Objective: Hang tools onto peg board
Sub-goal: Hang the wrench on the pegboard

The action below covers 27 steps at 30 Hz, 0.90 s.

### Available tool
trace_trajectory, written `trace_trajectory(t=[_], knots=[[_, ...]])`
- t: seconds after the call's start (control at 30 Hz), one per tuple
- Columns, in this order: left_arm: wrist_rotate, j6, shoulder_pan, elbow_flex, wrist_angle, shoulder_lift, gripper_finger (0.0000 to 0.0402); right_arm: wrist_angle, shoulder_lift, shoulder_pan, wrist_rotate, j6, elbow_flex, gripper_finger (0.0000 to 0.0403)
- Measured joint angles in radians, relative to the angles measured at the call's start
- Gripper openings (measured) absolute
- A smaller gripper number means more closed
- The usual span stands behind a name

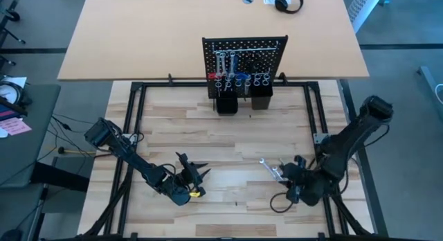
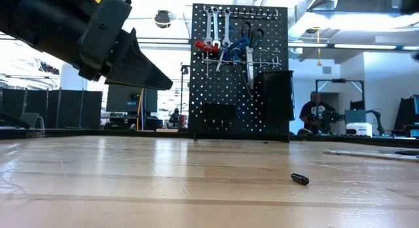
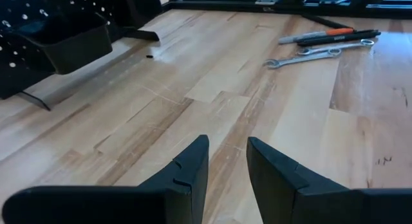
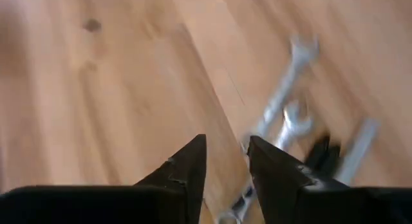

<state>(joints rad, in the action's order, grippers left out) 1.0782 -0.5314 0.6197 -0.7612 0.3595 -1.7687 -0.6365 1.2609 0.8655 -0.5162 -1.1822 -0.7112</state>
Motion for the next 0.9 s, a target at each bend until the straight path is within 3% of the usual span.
trace_trajectory(t=[0.17,0.4,0.57,0.7,0.9], knots=[[0.000,-0.012,-0.002,0.000,-0.001,0.000,0.0100,0.052,0.069,0.043,-0.002,-0.156,0.102,0.0167],[-0.002,-0.012,-0.015,0.000,-0.002,0.000,0.0100,0.237,0.200,-0.003,0.000,-0.142,0.175,0.0232],[-0.030,-0.015,-0.022,0.000,-0.003,0.000,0.0100,0.445,0.298,-0.041,0.014,0.061,0.121,0.0230],[-0.033,-0.014,-0.025,0.000,-0.002,0.000,0.0100,0.477,0.300,-0.049,0.059,0.286,0.062,0.0223],[-0.056,-0.015,-0.027,-0.001,-0.001,0.000,0.0100,0.454,0.276,-0.084,0.049,0.380,0.039,0.0216]])
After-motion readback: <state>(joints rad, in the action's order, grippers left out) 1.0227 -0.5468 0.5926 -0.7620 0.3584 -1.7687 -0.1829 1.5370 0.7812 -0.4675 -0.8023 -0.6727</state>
